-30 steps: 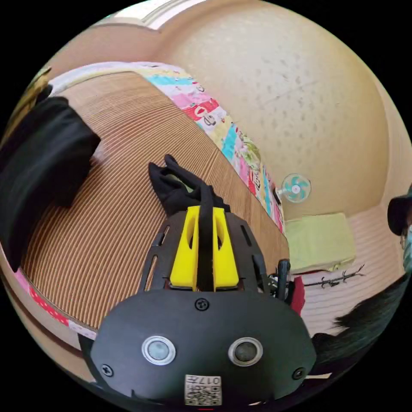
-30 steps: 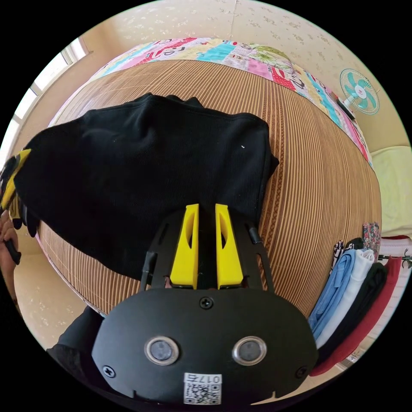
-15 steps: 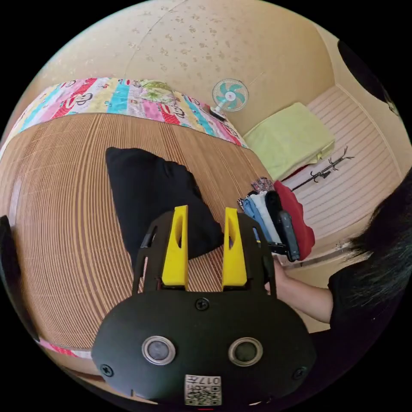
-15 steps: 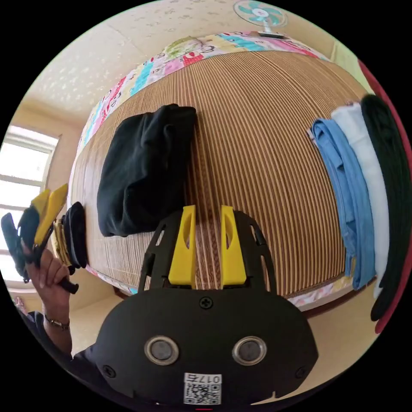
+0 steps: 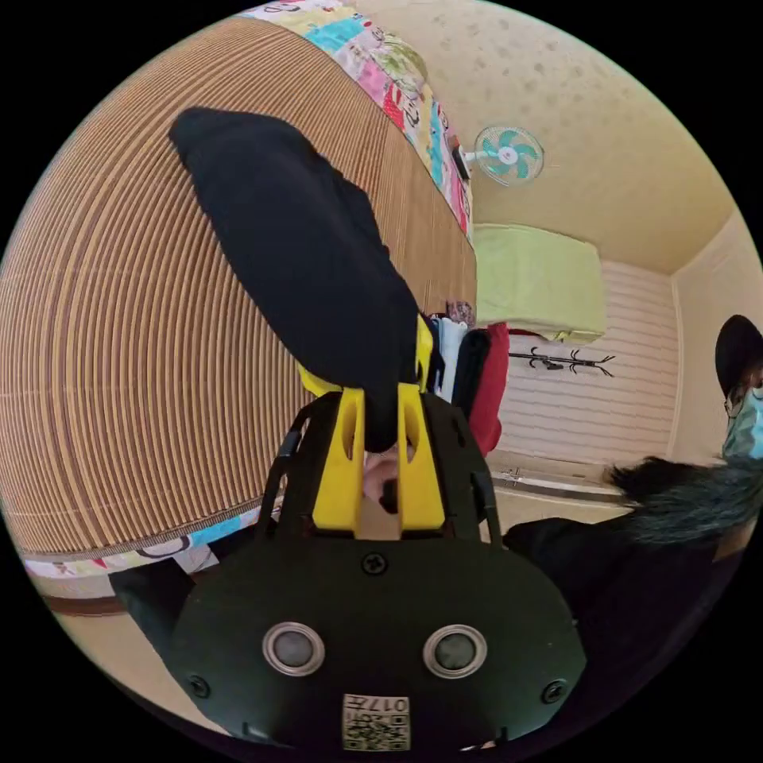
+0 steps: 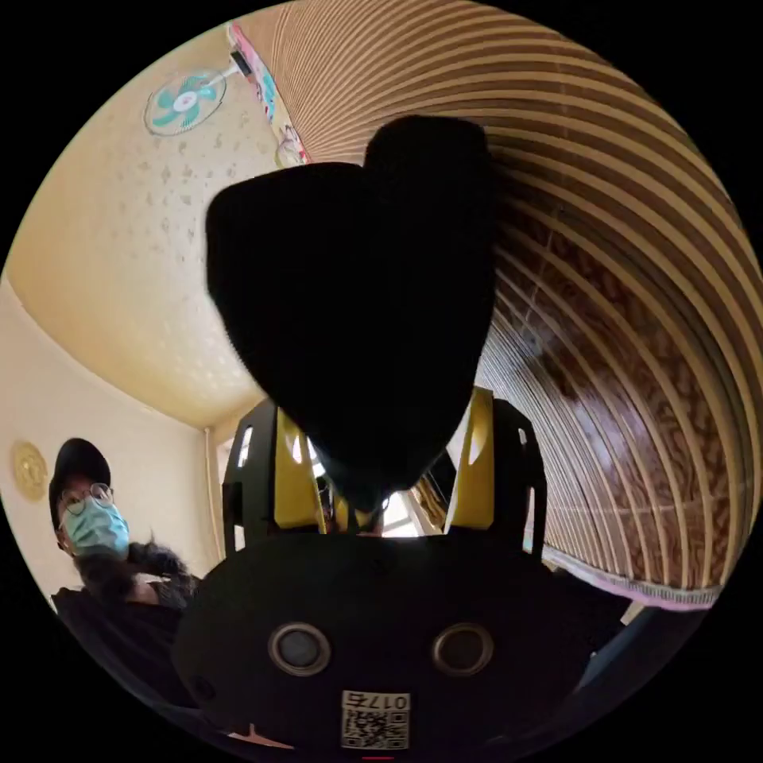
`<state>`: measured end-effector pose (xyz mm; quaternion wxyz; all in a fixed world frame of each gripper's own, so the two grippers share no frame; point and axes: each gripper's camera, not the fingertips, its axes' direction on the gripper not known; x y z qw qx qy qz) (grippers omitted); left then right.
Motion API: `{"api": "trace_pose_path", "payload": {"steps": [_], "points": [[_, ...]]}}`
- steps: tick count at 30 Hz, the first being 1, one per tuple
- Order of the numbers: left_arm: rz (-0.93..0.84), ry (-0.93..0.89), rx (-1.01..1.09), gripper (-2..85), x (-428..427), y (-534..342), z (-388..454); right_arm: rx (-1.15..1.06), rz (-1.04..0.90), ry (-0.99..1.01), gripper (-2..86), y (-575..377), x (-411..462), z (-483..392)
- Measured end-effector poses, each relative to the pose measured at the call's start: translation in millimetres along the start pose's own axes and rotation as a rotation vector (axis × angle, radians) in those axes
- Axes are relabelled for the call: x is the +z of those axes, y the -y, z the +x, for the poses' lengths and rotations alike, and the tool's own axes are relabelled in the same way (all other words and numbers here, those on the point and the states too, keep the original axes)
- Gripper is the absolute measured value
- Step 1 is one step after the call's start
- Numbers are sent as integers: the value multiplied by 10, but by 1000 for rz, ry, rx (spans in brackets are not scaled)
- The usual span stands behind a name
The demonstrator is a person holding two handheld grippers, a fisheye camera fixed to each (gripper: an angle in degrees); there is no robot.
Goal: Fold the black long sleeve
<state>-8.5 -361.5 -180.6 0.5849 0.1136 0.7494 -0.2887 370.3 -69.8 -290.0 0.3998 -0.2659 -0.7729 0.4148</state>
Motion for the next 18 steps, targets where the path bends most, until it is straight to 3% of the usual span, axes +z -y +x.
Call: {"api": "trace_pose_path", "payload": {"steps": [3,9,13,18], "points": [[44,78,37,65,-27,-199,590,-67,-84,152,228,159,317,-455],[-12,69,449,88,-132,-262,2060,-468,-129,222,200,-113,350,-2331],[-62,79,594,120,-79,-548,2803,-734,-113,172,184,-362,-229,-3502],[-42,222,620,130,-191,-783,3066,-765,50,-23,168,-476,-1111,-3759]]}}
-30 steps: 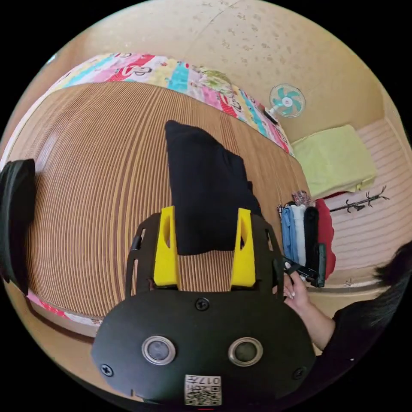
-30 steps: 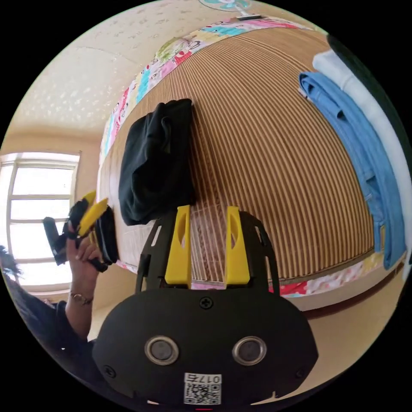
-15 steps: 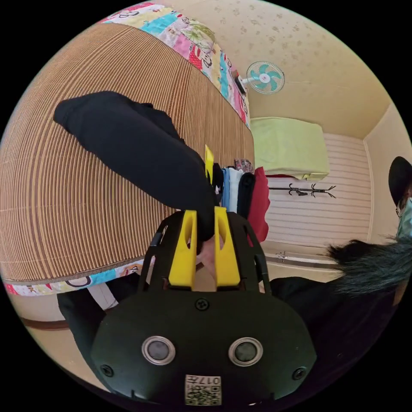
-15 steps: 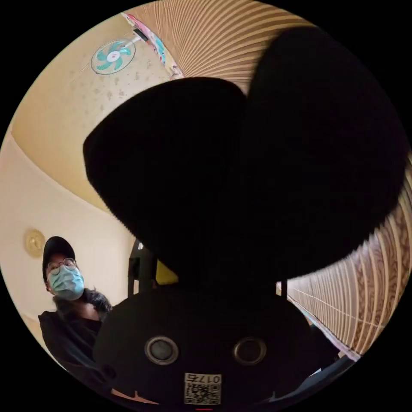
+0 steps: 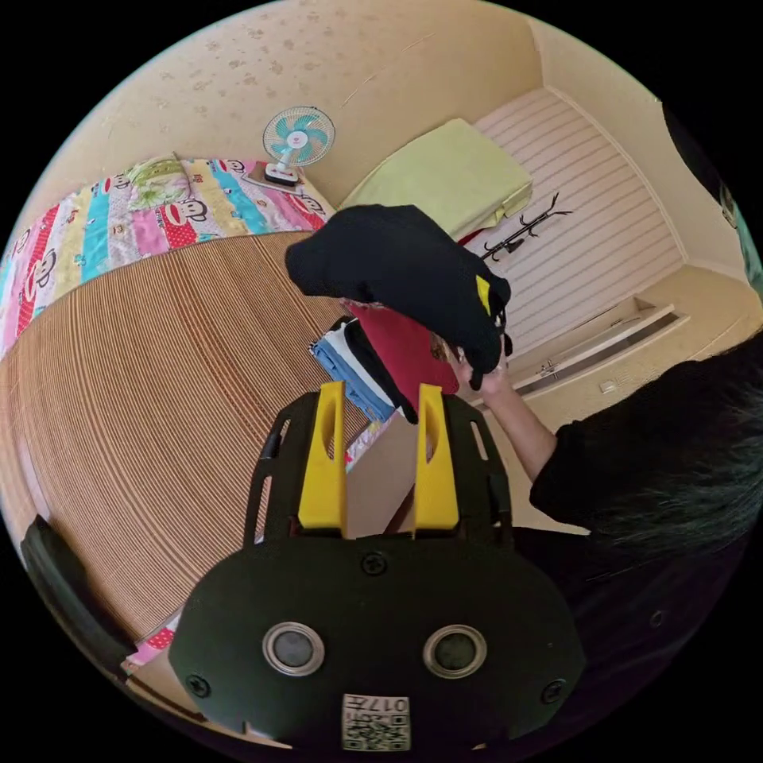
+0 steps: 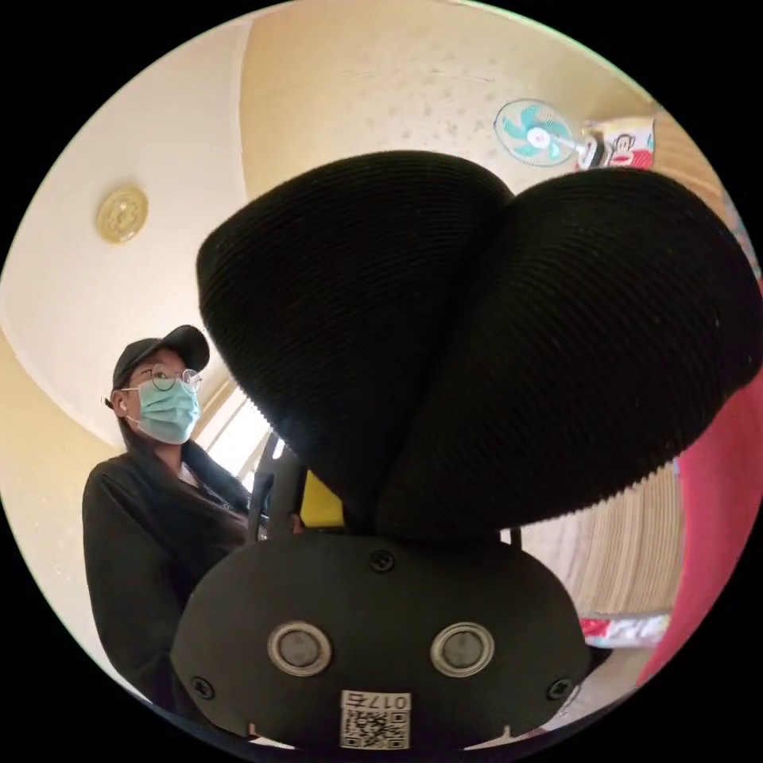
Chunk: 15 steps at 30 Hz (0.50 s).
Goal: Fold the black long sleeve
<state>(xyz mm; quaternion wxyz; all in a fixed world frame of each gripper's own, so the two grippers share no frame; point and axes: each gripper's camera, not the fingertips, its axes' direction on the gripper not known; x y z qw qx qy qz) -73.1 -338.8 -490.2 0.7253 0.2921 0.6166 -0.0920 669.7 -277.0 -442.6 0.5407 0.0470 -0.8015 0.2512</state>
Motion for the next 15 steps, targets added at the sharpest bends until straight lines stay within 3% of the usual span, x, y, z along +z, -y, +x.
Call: {"api": "trace_pose_path", "payload": {"steps": [2,4,6,9,15], "points": [[12,65,-28,132,-120,-96,42,90,47,-156,162,-126,-269,293],[-5,152,-54,132,-180,-170,51,310,79,-513,153,-451,-510,996],[-53,252,-108,131,-222,-237,13,518,79,-741,161,-783,-502,1474],[-76,324,-169,131,-395,-403,-71,522,84,-774,177,-1142,39,1615],[-50,442,-408,131,-924,-957,-491,441,23,-1179,184,-1688,1577,1384]]}}
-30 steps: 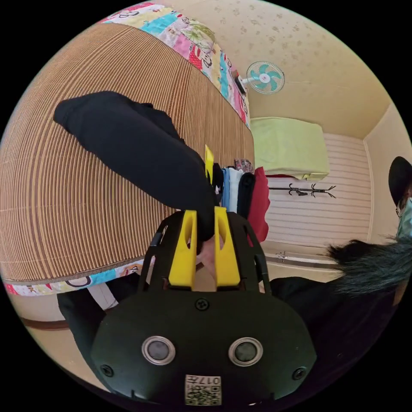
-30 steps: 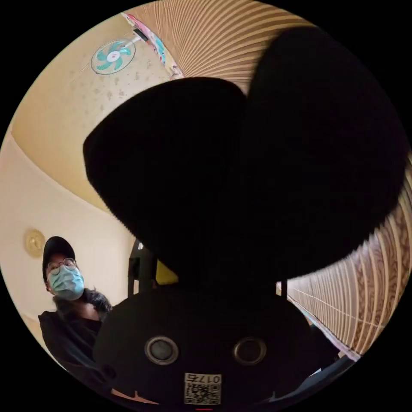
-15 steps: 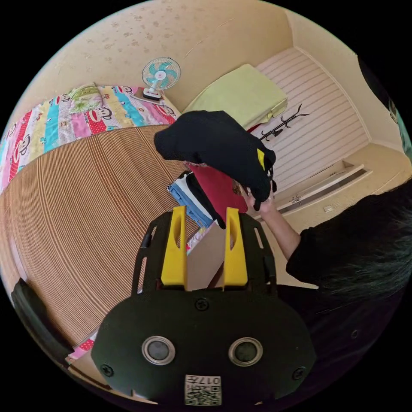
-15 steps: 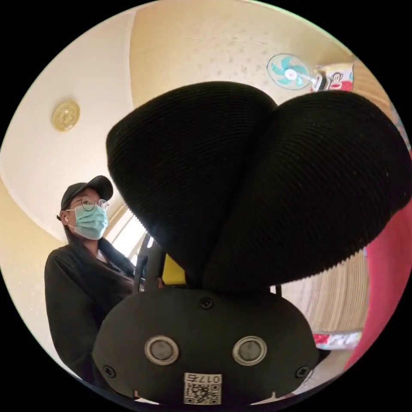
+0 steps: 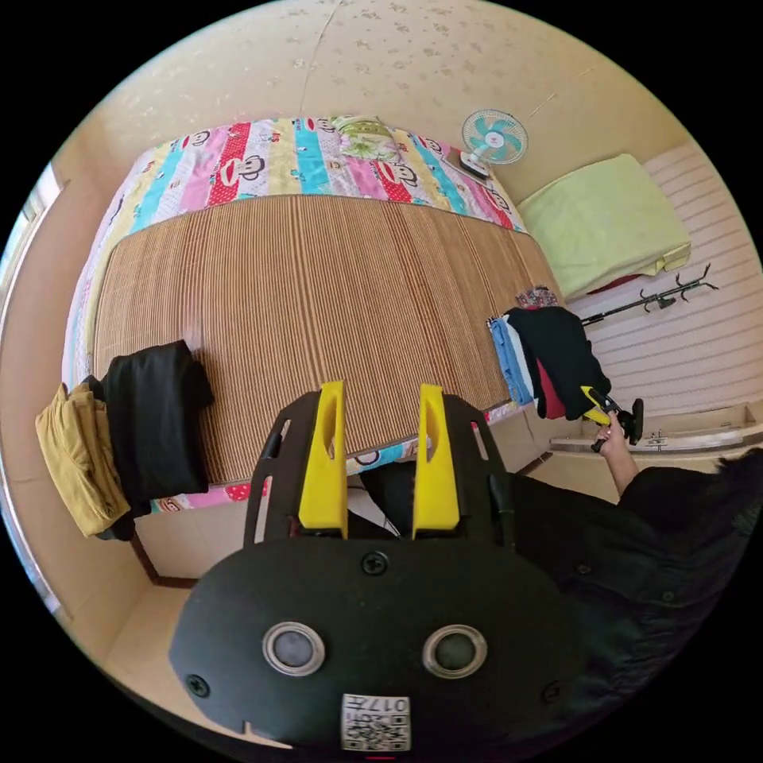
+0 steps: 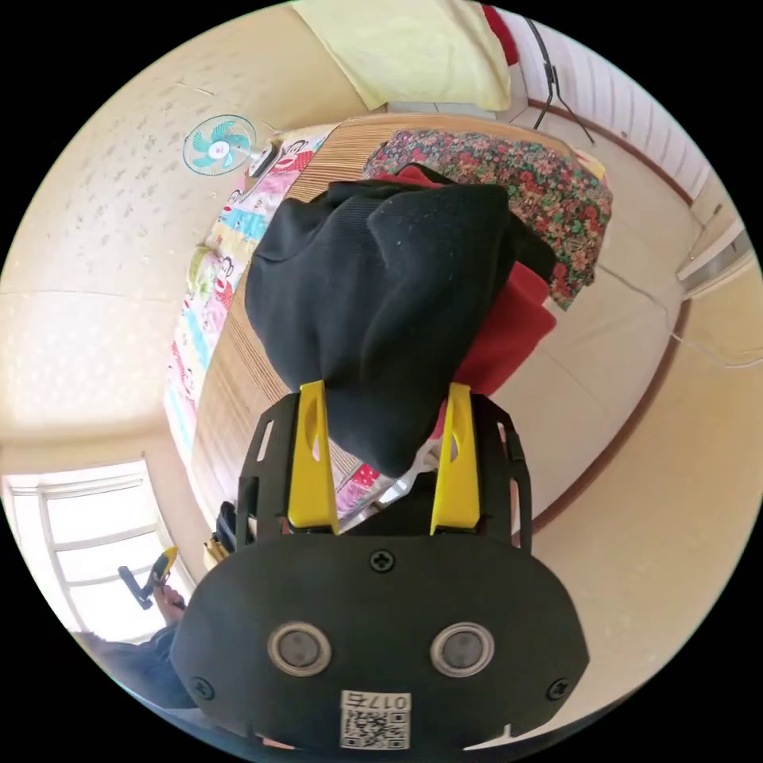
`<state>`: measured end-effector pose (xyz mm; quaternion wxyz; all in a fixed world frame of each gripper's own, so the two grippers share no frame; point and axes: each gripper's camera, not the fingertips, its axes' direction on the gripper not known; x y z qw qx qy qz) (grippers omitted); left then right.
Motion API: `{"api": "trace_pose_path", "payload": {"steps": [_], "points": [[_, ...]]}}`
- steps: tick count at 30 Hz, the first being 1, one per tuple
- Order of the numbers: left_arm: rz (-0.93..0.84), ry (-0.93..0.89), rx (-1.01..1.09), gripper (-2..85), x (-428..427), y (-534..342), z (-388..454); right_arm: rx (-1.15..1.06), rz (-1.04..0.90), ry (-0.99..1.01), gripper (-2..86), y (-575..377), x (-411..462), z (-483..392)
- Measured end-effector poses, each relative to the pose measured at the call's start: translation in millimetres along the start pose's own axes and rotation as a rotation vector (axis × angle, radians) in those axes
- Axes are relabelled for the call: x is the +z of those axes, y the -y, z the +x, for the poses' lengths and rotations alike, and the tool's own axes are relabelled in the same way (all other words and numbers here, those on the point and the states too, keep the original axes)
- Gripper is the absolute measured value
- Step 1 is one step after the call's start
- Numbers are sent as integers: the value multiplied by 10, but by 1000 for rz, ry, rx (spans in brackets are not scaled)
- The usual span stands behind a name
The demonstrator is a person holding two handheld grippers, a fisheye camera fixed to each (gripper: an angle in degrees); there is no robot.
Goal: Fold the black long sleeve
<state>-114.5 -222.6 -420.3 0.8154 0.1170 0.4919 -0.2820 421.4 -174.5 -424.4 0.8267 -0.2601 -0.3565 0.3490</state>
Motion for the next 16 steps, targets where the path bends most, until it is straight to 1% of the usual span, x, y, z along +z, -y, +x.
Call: {"api": "trace_pose_path", "payload": {"steps": [3,5,6,8,9,10,13,14,16], "points": [[28,44,-132,132,-166,-235,-521,14,-2,-64,171,-343,377,-379],[59,131,-246,132,-327,-453,-1009,64,9,-65,160,-546,564,-562],[70,157,-277,132,-373,-513,-1147,90,32,-66,151,-699,660,-706],[129,235,-417,133,-554,-754,-1751,97,85,-71,138,-946,786,-983],[145,248,-453,133,-590,-812,-1916,81,120,-71,134,-1113,879,-1213],[166,262,-530,133,-644,-918,-2254,49,144,-61,131,-1266,983,-1458],[205,231,-671,135,-686,-1069,-3002,-20,161,-4,126,-1620,1300,-2066],[219,205,-697,137,-684,-1070,-3233,-28,160,16,126,-1688,1369,-2176],[237,209,-711,138,-671,-1018,-3504,-53,150,104,124,-1967,1636,-2587]]}}
